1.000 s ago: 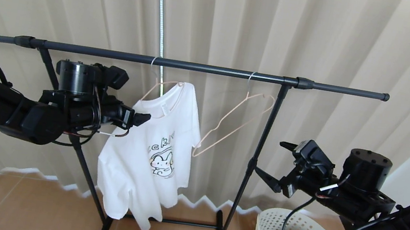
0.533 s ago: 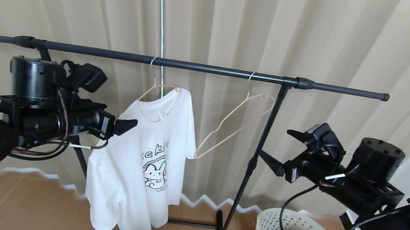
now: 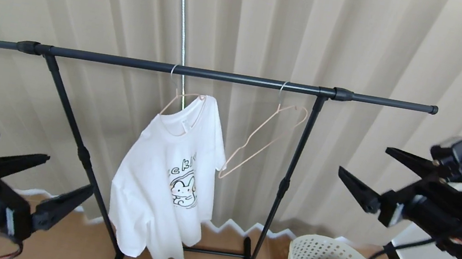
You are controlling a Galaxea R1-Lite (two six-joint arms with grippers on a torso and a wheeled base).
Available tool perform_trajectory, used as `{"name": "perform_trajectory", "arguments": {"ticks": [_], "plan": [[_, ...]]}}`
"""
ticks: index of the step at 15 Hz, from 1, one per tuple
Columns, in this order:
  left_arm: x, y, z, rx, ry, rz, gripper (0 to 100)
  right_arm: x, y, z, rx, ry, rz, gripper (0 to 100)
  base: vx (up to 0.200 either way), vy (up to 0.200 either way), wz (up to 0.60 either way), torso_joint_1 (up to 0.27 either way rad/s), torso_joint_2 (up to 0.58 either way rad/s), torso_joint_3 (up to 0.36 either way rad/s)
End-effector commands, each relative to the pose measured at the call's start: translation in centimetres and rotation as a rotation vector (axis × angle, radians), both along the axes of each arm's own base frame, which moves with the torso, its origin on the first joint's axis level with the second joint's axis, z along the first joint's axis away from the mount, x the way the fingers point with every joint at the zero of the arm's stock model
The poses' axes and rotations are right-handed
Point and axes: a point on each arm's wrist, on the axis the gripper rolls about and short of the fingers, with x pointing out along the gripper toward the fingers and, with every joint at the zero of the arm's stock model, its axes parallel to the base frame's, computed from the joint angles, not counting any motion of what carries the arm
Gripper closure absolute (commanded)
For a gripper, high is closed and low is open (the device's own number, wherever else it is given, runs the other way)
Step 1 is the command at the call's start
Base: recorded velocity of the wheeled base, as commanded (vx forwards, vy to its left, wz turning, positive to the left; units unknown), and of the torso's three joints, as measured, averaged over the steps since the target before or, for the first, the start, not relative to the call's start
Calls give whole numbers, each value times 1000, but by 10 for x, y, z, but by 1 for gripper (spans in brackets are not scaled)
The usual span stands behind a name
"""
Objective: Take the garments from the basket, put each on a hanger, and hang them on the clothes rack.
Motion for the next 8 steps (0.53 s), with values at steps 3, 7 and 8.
{"name": "perform_trajectory", "arguments": {"ticks": [3, 7, 8], "plan": [[-62, 12, -25, -16, -86, 9, 0, -107, -37, -42, -28, 19, -18, 0, 0, 0, 0, 0, 0, 0], [-89, 18, -36, -16, -108, 41, 0, -140, -53, -52, -40, 41, -35, 0, 0, 0, 0, 0, 0, 0], [-98, 19, -41, -14, -98, 48, 0, -150, -58, -58, -55, 66, -32, 0, 0, 0, 0, 0, 0, 0]]}}
